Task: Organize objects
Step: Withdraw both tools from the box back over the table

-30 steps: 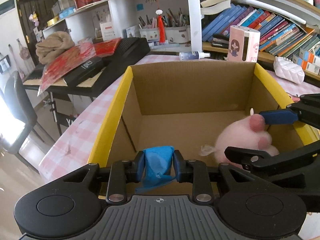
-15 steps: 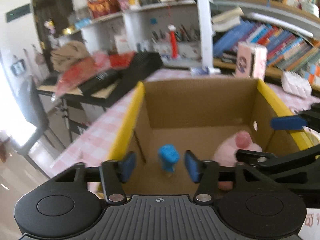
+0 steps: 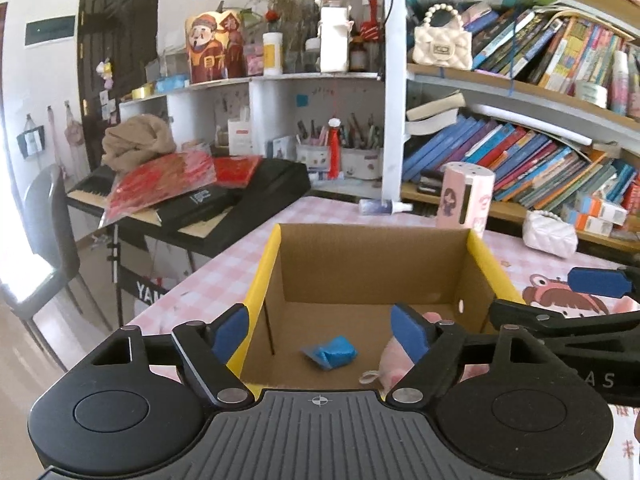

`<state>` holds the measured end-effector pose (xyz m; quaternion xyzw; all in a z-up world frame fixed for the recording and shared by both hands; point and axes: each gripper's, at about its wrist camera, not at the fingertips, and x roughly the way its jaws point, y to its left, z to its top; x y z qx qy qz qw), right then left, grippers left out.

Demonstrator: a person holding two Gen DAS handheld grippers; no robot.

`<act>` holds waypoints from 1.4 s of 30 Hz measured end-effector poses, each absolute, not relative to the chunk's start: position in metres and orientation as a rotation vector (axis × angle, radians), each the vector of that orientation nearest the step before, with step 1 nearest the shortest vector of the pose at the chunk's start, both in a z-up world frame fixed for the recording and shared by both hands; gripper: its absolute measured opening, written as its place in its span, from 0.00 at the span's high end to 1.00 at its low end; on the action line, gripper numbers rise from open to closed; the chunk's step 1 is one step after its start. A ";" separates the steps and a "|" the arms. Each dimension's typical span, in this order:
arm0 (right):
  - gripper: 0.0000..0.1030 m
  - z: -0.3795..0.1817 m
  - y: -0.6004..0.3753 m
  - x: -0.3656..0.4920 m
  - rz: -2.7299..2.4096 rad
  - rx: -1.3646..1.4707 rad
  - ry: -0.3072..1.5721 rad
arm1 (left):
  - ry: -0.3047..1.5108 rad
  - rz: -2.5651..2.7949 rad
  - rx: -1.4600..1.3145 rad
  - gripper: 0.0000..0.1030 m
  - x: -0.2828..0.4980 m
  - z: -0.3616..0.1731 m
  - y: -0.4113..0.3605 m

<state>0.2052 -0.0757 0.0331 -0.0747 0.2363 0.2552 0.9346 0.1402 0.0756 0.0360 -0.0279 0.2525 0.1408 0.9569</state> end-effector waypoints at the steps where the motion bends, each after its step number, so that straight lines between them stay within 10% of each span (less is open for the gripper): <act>1: 0.19 0.033 -0.077 0.201 0.503 -0.144 0.483 | 0.513 0.283 -0.053 0.19 0.136 0.036 0.075; 42: 0.12 -0.020 -0.117 -0.005 0.092 -0.041 0.750 | 0.731 0.042 -0.010 0.10 -0.016 -0.010 0.046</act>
